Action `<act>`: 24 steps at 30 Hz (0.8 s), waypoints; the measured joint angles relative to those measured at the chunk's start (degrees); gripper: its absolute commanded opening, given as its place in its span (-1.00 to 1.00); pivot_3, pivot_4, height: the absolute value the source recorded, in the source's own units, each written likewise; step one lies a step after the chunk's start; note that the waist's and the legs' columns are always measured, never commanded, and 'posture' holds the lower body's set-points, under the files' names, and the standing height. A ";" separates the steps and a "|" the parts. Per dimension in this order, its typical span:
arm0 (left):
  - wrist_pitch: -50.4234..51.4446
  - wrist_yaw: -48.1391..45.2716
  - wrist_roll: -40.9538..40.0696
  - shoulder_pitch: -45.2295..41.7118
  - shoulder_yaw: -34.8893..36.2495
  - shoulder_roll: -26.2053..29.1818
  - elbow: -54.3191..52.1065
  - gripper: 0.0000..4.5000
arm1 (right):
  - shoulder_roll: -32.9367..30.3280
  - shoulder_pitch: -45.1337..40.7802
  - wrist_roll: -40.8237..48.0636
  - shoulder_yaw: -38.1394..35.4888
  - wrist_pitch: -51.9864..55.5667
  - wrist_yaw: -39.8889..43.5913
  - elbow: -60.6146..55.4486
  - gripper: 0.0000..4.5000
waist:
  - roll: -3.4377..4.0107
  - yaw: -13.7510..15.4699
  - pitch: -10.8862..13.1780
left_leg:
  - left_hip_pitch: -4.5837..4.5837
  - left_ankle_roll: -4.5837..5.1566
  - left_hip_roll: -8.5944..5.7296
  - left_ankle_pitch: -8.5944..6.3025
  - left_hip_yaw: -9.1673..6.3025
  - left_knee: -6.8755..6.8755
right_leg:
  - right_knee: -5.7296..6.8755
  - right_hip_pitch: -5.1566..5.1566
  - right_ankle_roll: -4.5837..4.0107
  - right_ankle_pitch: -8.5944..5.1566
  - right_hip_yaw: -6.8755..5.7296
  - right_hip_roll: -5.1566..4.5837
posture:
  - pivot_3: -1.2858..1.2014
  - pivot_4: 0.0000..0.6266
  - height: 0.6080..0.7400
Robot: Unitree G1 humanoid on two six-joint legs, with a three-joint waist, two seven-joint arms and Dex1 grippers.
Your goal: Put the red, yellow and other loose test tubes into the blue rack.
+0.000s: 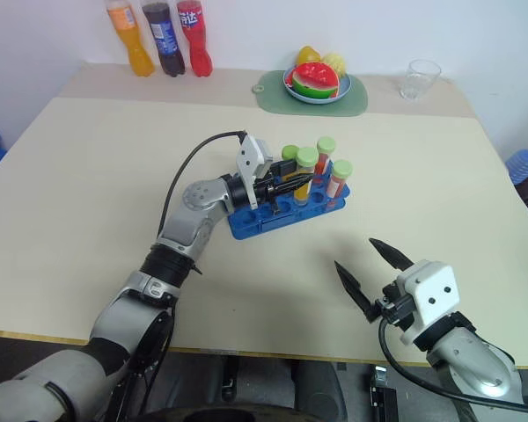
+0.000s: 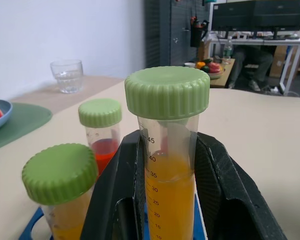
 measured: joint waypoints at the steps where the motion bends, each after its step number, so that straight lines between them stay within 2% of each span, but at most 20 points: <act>1: -0.04 -0.11 0.06 0.00 -0.01 0.01 0.00 -0.62 | 0.00 -0.32 -0.09 0.11 0.00 0.00 0.00 0.67 | 0.00 0.00 0.00 | 0.00 0.00 0.00 0.00 0.00 0.00 | 0.00 0.00 0.00 0.00 0.00 0.00 | 0.03 -0.52 1.00; 18: 0.27 -2.83 1.86 1.75 -1.26 1.03 -1.32 -0.62 | 0.37 -1.11 -0.28 0.13 0.00 -0.10 0.03 0.67 | 0.03 -0.04 -0.03 | 0.00 0.01 0.00 -0.01 -0.01 -0.01 | 0.00 0.00 0.00 0.00 -0.01 0.01 | 0.03 -0.52 1.00; 24: 3.74 -5.38 -0.36 1.42 -0.05 0.54 -1.56 0.68 | 0.40 -1.88 -0.62 0.21 0.00 -0.08 0.14 0.67 | 0.06 0.00 -0.05 | 0.00 0.01 0.00 -0.01 -0.01 0.00 | 0.00 0.00 0.00 0.00 -0.01 0.01 | 0.03 -0.52 1.00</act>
